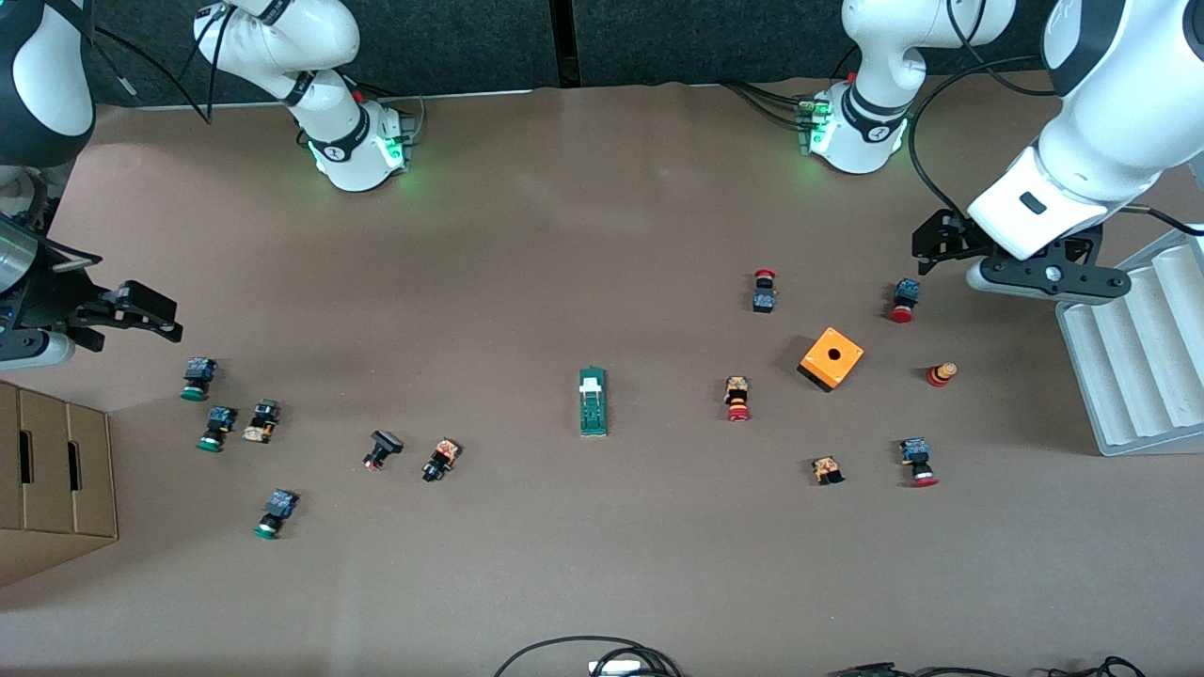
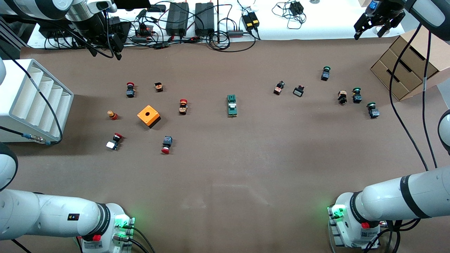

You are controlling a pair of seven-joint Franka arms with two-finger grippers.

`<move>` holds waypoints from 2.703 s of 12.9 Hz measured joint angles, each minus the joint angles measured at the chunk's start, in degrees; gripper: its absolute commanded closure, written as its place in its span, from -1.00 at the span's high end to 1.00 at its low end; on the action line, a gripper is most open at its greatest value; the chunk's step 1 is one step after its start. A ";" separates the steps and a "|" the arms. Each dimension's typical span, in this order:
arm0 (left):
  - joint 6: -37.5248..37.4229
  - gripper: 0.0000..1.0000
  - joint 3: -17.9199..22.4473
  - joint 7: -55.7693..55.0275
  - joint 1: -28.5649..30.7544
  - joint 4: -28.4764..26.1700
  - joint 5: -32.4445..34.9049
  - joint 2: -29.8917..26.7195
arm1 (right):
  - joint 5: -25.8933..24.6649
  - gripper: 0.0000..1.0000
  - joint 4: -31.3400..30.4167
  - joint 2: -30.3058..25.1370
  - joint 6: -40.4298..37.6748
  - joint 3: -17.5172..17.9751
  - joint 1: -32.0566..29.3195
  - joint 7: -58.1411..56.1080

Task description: Close load switch with both arms

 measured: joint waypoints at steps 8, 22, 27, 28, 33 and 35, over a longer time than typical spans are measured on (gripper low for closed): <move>-0.19 1.00 0.01 0.00 0.01 0.00 0.00 0.02 | 0.00 1.00 0.00 0.02 0.25 -0.01 -0.01 0.00; 0.67 1.00 -9.24 -15.53 -0.61 0.54 -0.27 2.61 | 0.00 1.00 0.00 0.07 0.25 -0.11 -0.06 0.00; 6.76 1.00 -17.05 -26.17 -1.18 0.56 -0.14 5.54 | 0.00 1.00 0.00 0.08 0.25 -0.13 -0.08 0.00; 8.65 1.00 -17.97 -28.26 -1.14 0.57 -0.13 6.17 | 0.00 1.00 0.00 0.08 0.25 -0.14 -0.09 0.00; 19.34 1.00 -22.09 -41.80 -7.15 0.54 7.33 11.42 | 0.00 1.00 0.00 0.09 0.25 -0.14 -0.10 0.00; 24.91 1.00 -22.15 -44.39 -9.65 0.39 10.68 14.26 | 0.00 1.00 0.00 0.09 0.25 -0.14 -0.12 0.00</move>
